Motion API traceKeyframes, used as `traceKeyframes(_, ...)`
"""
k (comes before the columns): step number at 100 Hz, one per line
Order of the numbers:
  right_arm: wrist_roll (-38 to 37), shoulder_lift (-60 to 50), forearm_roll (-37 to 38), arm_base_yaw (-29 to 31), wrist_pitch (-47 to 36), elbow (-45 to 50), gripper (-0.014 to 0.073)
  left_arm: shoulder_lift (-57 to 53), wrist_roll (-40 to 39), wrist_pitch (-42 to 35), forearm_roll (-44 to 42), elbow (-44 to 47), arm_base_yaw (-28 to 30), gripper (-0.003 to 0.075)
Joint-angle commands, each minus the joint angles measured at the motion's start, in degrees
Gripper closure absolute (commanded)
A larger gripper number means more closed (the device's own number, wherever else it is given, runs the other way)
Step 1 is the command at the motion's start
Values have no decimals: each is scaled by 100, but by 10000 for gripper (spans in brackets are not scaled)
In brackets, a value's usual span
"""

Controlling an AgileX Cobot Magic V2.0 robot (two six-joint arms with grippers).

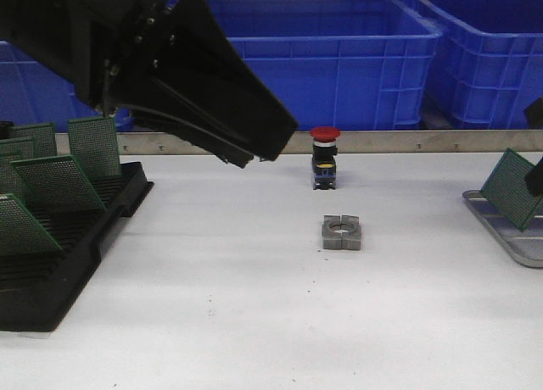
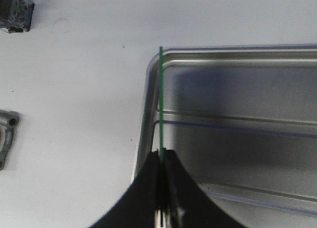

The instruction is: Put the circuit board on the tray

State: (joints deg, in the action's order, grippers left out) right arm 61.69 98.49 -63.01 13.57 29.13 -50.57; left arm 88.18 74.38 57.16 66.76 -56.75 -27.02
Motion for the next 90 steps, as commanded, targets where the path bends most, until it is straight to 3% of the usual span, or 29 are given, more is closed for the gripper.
traceKeyframes(1,16,-155,-66,46,63,-179,580,-177,-45,108,376,-135,-59,235)
traceKeyframes(6,16,-153,21,46,63,-179,505,-177,-45,108,376,-135,-59,235)
traceKeyframes(22,16,-172,63,62,-223,-179,85,-177,-45,108,363,-135,-38,235)
traceKeyframes(30,21,-184,105,97,-412,-209,-8,-188,-45,129,164,-161,6,235)
traceKeyframes(68,21,-320,277,358,-422,-241,-18,-447,-45,106,-1605,-641,908,235)
traceKeyframes(90,21,-320,277,358,-406,-241,-18,-605,-45,346,-3532,-950,992,235)
